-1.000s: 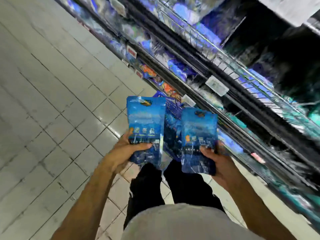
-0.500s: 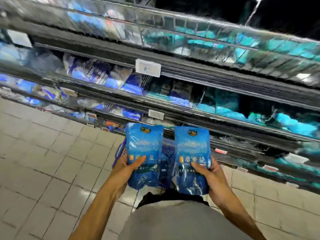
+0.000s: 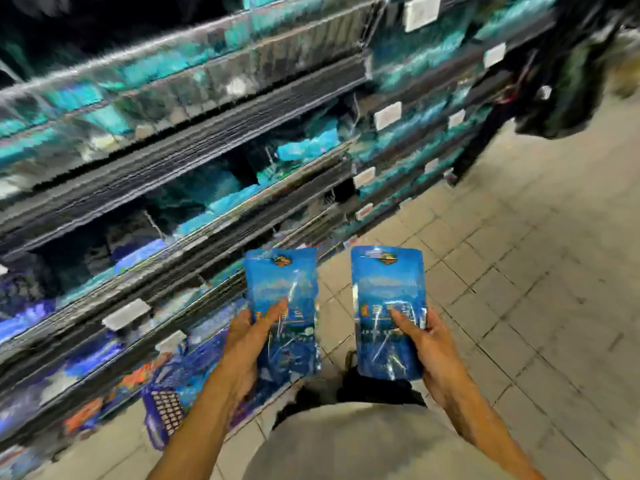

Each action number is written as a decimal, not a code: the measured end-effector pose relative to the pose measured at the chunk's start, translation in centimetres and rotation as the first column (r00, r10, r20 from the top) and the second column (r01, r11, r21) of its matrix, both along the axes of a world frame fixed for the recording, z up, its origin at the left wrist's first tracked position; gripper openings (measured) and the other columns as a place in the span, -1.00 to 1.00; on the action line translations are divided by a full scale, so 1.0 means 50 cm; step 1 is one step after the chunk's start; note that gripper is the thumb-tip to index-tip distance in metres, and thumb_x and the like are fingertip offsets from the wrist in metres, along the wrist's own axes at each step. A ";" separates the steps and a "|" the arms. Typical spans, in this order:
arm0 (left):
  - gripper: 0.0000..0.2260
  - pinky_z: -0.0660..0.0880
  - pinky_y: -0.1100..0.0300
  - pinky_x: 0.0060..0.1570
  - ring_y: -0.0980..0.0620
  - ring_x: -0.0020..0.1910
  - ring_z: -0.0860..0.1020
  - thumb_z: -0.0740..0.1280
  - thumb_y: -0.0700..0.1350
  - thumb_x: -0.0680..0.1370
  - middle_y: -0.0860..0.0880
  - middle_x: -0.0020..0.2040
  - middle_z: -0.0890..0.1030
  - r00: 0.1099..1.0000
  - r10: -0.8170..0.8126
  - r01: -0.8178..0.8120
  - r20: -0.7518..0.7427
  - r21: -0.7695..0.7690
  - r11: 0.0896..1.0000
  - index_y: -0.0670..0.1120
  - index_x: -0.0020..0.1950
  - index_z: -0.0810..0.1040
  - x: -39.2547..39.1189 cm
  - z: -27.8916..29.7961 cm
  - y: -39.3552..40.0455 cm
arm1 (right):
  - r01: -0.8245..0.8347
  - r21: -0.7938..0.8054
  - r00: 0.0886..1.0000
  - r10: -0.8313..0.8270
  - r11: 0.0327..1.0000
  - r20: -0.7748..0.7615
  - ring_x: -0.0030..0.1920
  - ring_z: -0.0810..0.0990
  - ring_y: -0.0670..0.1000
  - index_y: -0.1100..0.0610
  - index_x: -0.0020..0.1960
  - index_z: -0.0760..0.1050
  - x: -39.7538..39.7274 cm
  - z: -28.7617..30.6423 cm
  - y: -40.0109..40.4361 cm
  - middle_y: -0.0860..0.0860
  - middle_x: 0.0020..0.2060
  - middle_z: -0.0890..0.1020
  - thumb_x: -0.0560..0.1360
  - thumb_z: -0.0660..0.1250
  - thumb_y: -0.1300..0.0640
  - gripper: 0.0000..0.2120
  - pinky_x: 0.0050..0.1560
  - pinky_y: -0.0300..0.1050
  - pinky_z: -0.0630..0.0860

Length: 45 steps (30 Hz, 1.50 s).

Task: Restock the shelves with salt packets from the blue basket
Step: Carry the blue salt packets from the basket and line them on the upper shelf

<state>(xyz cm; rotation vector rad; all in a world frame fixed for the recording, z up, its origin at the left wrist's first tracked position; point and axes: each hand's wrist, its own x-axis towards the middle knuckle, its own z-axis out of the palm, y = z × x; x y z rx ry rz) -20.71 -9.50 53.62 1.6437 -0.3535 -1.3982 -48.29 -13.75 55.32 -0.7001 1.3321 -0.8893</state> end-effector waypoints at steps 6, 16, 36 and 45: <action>-0.47 0.57 -0.19 0.20 -0.13 0.08 0.71 0.61 0.16 0.30 -0.07 0.07 0.74 0.956 -0.294 0.294 -0.023 0.008 0.956 -0.02 0.19 0.66 -0.137 0.013 -0.133 | 0.275 0.022 0.959 -0.276 0.961 0.072 -0.02 0.75 0.16 0.07 0.22 0.58 -0.161 0.010 0.027 0.10 0.04 0.75 0.50 0.49 0.14 -0.70 -0.20 -0.03 0.68; -0.50 0.62 0.09 -0.38 -0.15 -0.08 0.74 0.59 0.10 0.32 -0.14 0.03 0.74 0.892 -0.449 0.448 -0.040 -0.028 0.893 -0.07 0.19 0.63 -0.495 0.026 -0.335 | 0.479 0.007 0.877 -0.479 0.878 0.033 -0.08 0.76 0.13 0.01 0.19 0.57 -0.471 -0.007 -0.064 0.05 -0.03 0.76 0.47 0.51 0.08 -0.69 -0.23 -0.02 0.68; -0.49 0.66 0.01 -0.17 -0.17 0.00 0.73 0.60 0.11 0.26 -0.15 0.08 0.73 0.865 -0.497 0.488 -0.064 -0.119 0.865 -0.04 0.15 0.67 -0.870 0.035 -0.804 | 0.449 -0.052 0.894 -0.448 0.892 0.030 -0.02 0.75 0.09 -0.10 0.15 0.58 -0.819 0.010 -0.516 0.01 0.01 0.75 0.48 0.50 0.06 -0.73 -0.17 -0.03 0.69; -0.45 0.65 -0.13 0.02 -0.15 0.02 0.72 0.59 0.12 0.28 -0.13 0.07 0.74 0.848 -0.527 0.511 -0.047 -0.190 0.838 -0.07 0.20 0.63 -0.973 0.085 -1.120 | 0.492 -0.107 0.869 -0.494 0.864 0.006 -0.02 0.75 0.08 -0.09 0.18 0.56 -0.901 0.062 -0.820 0.00 0.02 0.75 0.47 0.51 0.04 -0.70 -0.12 0.05 0.69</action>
